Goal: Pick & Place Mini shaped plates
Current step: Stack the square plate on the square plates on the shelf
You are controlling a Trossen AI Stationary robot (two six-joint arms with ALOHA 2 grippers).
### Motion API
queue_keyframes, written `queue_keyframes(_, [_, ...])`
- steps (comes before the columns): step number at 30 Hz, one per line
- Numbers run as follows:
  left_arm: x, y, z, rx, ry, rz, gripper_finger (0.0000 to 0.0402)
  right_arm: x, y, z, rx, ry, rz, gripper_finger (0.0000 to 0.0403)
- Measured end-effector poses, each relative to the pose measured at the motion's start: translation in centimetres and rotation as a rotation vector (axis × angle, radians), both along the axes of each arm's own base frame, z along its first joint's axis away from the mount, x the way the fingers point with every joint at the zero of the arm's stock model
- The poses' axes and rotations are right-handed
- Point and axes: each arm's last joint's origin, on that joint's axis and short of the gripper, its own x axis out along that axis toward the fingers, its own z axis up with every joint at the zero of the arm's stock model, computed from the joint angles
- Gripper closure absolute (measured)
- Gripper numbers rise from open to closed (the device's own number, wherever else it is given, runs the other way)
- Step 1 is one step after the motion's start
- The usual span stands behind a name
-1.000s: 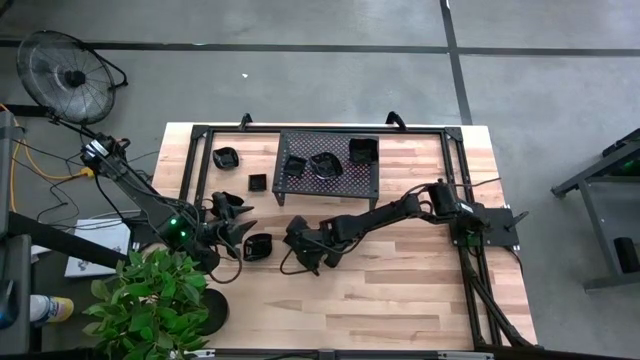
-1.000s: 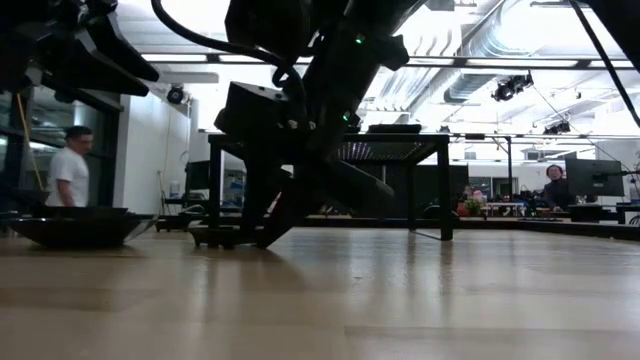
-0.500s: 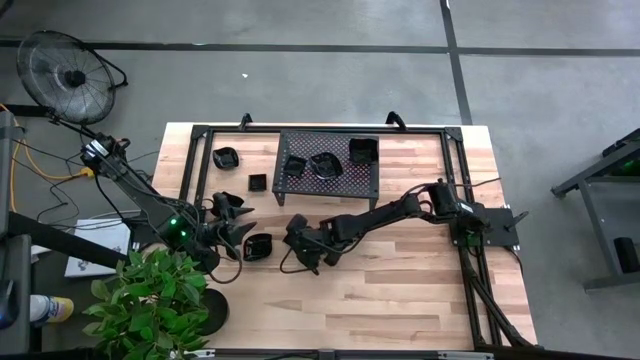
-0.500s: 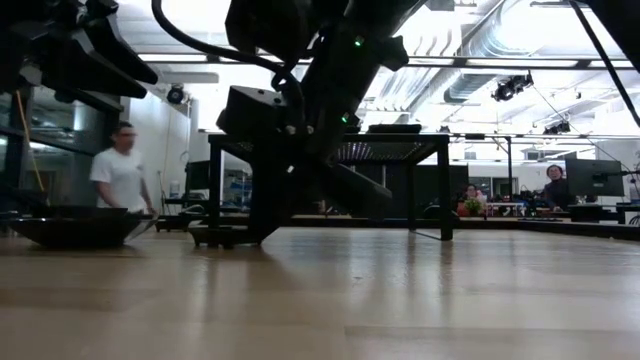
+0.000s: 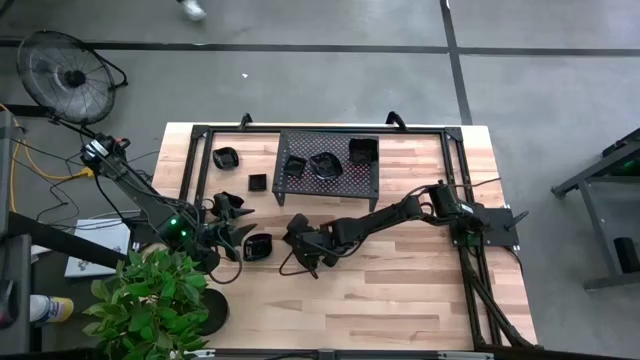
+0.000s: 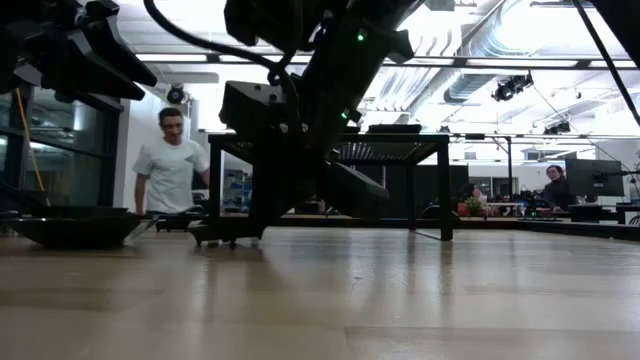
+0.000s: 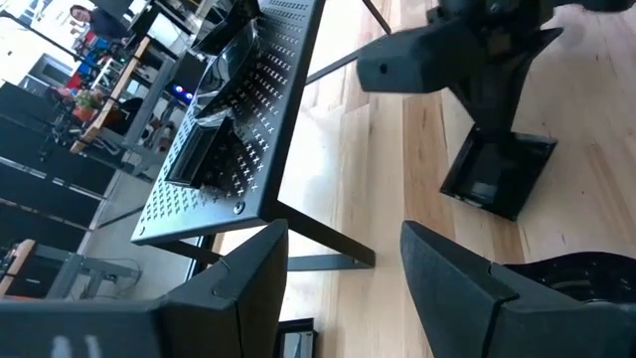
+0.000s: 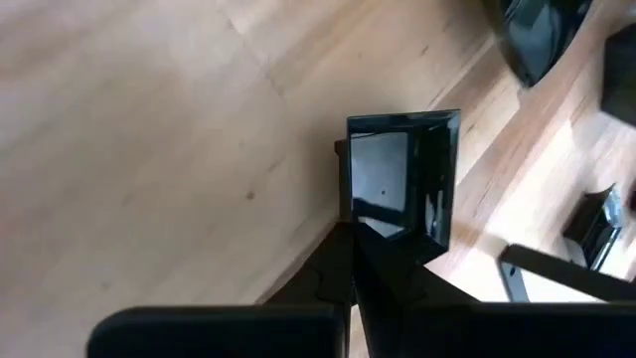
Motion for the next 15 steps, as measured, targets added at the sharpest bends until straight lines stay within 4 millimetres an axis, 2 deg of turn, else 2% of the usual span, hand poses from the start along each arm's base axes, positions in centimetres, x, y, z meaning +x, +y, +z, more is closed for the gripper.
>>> queue_keyframes(7, [0.0, 0.0, 0.0, 0.001, 0.002, 0.000, 0.0211, 0.1, 1.4, 0.8, 0.013, -0.057, -0.072, 0.0402])
queue_keyframes(15, [0.0, -0.1, -0.1, -0.040, 0.005, -0.007, 0.0211, -0.1, 4.2, 3.4, -0.078, -0.090, -0.135, 0.0402])
